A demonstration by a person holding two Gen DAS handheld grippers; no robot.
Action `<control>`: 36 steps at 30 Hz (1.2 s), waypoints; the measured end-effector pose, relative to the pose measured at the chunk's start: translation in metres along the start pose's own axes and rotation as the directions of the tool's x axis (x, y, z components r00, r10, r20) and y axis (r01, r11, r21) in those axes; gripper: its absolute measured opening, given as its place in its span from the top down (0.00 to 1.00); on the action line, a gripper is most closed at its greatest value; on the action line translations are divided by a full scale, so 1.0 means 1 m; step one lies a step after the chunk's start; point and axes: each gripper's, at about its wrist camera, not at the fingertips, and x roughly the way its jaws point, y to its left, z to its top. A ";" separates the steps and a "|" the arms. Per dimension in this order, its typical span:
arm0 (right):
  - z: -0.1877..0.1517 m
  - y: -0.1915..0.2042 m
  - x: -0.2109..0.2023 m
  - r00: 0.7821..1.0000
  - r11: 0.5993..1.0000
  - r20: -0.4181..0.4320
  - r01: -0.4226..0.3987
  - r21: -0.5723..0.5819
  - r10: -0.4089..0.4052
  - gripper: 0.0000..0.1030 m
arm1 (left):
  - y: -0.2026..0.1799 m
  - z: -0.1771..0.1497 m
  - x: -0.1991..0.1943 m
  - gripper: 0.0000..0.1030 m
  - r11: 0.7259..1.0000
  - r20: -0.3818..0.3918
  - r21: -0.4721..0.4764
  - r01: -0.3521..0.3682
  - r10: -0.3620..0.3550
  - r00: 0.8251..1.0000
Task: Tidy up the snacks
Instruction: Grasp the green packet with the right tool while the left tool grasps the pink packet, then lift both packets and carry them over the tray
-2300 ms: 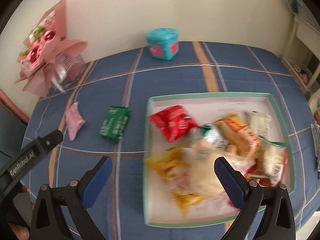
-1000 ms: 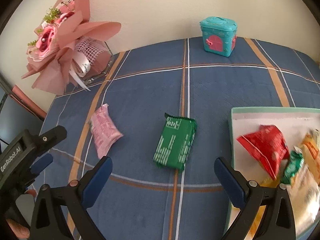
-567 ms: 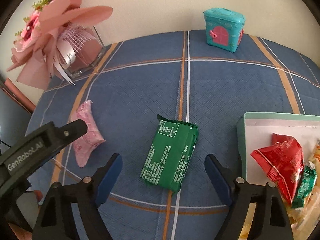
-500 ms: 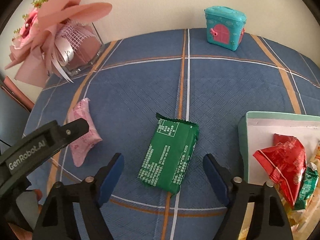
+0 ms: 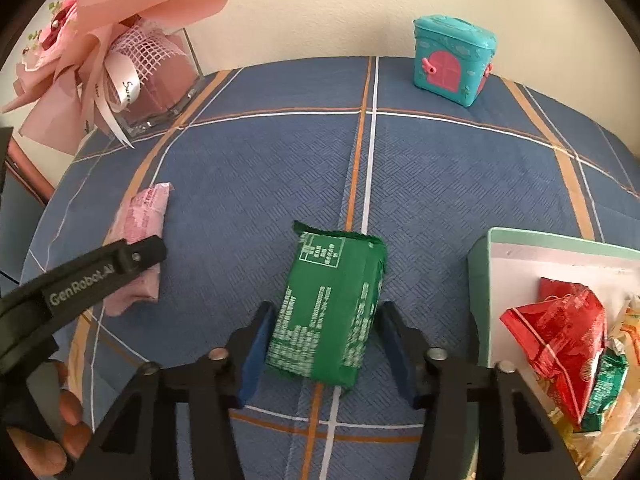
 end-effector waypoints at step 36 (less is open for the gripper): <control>-0.083 -0.079 -0.133 0.992 0.990 0.045 -0.119 0.071 0.115 0.59 | -0.090 -0.106 -0.118 0.59 0.978 -0.057 0.157 0.139 -0.132 0.990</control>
